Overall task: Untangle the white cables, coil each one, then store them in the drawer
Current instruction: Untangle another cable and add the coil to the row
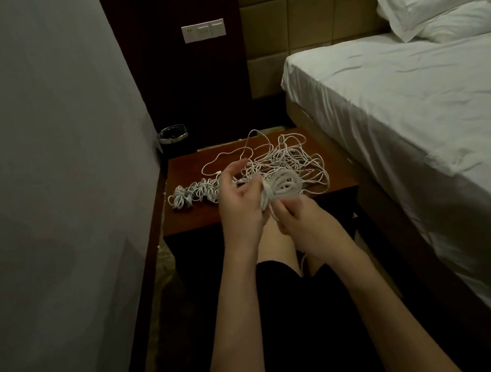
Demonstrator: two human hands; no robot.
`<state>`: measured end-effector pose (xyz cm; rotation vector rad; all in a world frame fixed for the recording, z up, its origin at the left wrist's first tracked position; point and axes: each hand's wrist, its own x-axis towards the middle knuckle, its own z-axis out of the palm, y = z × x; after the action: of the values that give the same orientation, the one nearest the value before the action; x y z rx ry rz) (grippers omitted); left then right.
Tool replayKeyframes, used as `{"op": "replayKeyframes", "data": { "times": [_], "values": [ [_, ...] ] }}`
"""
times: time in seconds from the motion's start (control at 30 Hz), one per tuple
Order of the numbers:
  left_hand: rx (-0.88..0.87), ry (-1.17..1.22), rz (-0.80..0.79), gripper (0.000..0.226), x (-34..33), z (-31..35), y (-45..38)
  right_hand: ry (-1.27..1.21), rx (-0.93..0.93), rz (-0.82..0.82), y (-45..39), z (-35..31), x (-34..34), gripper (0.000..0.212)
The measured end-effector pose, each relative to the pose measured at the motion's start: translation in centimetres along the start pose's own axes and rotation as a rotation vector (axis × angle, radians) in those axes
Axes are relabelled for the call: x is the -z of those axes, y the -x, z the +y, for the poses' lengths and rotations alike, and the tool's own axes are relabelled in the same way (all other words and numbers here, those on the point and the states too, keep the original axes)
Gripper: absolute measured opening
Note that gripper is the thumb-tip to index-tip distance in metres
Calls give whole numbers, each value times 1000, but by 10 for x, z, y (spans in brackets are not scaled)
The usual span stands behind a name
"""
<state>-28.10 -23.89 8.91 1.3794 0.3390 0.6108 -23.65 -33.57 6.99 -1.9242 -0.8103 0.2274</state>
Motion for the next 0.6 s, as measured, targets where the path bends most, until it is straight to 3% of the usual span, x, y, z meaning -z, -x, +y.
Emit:
{"op": "replayKeyframes", "data": {
  "times": [0.13,0.23,0.43,0.6],
  "values": [
    [-140,-264,158,23,12,-17,-6,97,63,-106,3,-14,10,43],
    [-162,-410,129,25,11,-23,-5,192,113,-136,6,-15,21,40],
    [-72,-608,-315,41,9,-3,0,123,185,-23,11,-13,47,27],
    [67,-335,-582,45,9,3,4,-246,103,-76,10,-1,55,31]
  ]
}}
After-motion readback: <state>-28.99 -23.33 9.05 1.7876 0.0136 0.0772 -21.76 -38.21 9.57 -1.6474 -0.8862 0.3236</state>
